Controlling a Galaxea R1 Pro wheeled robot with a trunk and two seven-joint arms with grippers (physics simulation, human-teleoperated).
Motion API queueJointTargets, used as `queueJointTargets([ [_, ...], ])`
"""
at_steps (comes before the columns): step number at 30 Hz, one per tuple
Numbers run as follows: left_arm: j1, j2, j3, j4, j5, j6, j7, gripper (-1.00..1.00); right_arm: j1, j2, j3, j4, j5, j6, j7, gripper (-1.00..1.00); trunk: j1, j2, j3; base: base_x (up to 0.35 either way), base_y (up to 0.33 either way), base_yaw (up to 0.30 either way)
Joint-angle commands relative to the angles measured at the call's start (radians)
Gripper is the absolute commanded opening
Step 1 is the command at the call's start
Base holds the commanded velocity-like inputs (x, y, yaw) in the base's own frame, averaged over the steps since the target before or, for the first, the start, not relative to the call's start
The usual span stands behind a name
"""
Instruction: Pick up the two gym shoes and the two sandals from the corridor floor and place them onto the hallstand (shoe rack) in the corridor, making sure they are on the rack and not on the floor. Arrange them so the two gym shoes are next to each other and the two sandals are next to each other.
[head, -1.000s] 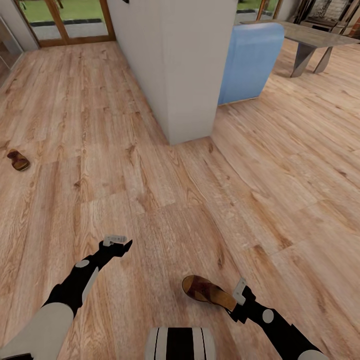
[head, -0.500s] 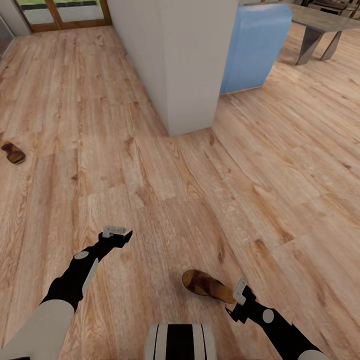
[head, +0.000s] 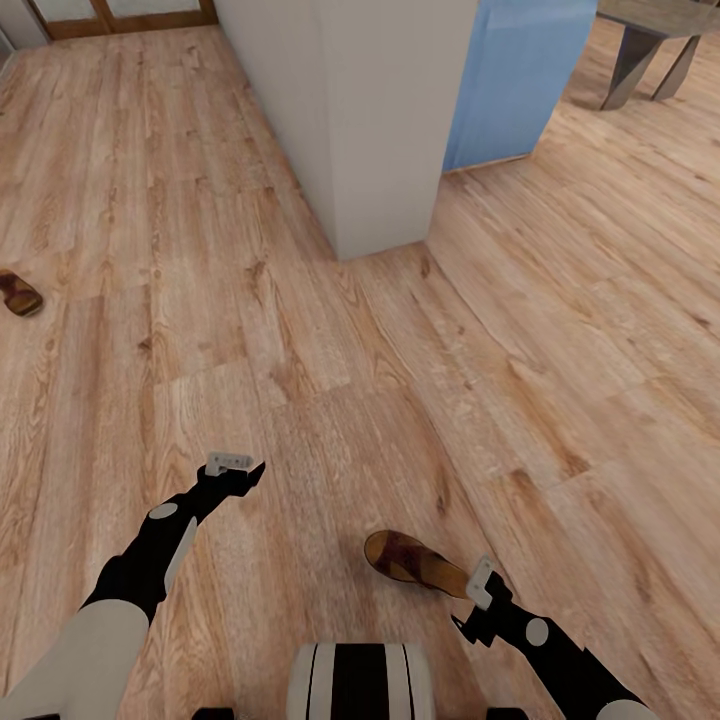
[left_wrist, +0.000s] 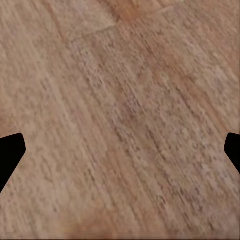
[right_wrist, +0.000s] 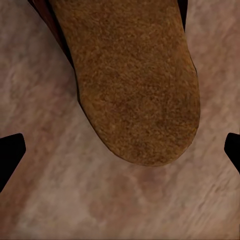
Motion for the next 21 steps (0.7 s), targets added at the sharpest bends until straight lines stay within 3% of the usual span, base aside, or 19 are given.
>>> queueJointTargets([
  [1,0.0,-0.001,0.005,-0.002,-0.008,0.005,-0.008,1.0,0.0,-0.001,0.001,-0.001,0.011,-0.004,0.0,1.0,0.0,0.0,-0.001,0.0,0.0,0.0],
  [21,0.0,0.0,0.005,0.007,-0.009,0.004,-0.008,1.0,0.0,-0.001,0.001,-0.001,0.01,-0.007,-0.008,1.0,0.001,-0.001,-0.014,0.0,0.0,0.0],
])
